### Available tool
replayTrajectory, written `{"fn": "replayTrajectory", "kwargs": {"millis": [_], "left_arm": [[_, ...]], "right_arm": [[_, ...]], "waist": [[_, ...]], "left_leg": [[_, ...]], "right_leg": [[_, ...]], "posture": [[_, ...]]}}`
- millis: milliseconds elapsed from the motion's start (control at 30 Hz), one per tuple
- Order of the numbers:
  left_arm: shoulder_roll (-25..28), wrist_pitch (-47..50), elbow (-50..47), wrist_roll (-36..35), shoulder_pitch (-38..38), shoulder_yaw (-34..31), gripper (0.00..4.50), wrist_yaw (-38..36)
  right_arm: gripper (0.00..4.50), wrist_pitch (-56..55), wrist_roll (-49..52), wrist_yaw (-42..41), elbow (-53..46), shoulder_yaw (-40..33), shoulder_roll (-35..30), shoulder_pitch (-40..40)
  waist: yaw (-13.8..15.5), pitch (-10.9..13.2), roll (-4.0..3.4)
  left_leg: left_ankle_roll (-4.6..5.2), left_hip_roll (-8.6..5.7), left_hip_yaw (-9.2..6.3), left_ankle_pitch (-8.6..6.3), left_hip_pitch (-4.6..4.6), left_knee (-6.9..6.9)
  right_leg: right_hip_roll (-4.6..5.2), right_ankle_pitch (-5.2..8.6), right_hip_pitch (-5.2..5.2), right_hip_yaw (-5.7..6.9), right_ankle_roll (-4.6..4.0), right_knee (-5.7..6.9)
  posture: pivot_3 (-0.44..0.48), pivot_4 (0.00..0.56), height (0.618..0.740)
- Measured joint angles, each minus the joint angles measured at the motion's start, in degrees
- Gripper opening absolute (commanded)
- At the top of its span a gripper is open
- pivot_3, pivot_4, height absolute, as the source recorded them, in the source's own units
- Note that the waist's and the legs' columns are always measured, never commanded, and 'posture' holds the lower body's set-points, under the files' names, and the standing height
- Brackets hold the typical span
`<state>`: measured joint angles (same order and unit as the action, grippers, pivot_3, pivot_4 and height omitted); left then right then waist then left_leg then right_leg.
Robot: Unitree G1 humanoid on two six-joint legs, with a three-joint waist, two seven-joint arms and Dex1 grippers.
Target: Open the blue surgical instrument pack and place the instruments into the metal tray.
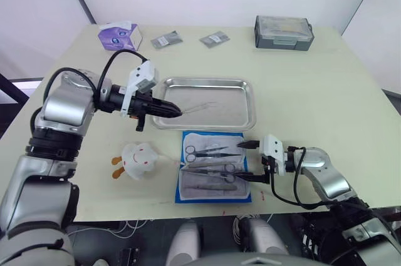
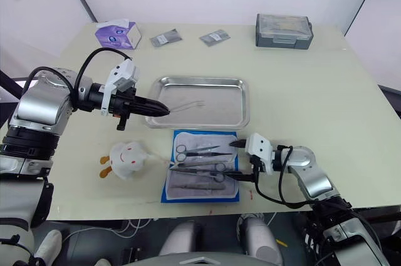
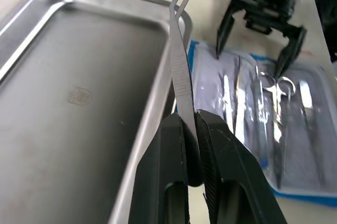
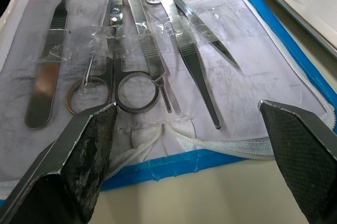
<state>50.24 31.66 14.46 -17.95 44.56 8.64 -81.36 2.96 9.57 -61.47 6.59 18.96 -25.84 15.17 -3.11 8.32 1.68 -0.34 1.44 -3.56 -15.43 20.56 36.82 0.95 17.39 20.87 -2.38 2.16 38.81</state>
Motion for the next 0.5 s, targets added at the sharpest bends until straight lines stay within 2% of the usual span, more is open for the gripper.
{"fn": "replayTrajectory", "kwargs": {"millis": [200, 333, 500], "left_arm": [[-3.73, -3.82, 4.09, 3.24, 0.02, -1.2, 0.11, 8.2], [-8.28, -5.98, 9.02, 8.32, 1.26, -1.33, 0.11, 18.4], [-12.36, -2.47, 8.02, 11.2, 1.88, -1.88, 0.11, 29.12]], "right_arm": [[4.5, 1.5, -0.14, 0.63, -1.42, 0.36, -0.64, -0.08], [4.5, 1.85, -0.15, 0.75, -1.82, 0.37, -0.96, -0.15], [4.5, 1.98, -0.15, 0.85, -2.14, 0.37, -1.09, -0.21]], "waist": [[0.06, -0.02, 0.03], [0.21, -0.08, 0.13], [0.26, -0.15, 0.24]], "left_leg": [[0.0, -0.02, -0.01, 0.0, 0.01, 0.0], [0.0, -0.03, -0.01, 0.0, 0.03, 0.0], [-0.01, -0.04, -0.02, 0.0, 0.03, 0.0]], "right_leg": [[0.04, -0.12, 0.0, 0.01, -0.19, -0.02], [0.05, -0.13, 0.0, 0.02, -0.19, -0.02], [0.08, -0.13, -0.01, 0.01, -0.18, -0.01]], "posture": [[0.0, 0.15, 0.734], [0.0, 0.15, 0.734], [0.0, 0.15, 0.734]]}}
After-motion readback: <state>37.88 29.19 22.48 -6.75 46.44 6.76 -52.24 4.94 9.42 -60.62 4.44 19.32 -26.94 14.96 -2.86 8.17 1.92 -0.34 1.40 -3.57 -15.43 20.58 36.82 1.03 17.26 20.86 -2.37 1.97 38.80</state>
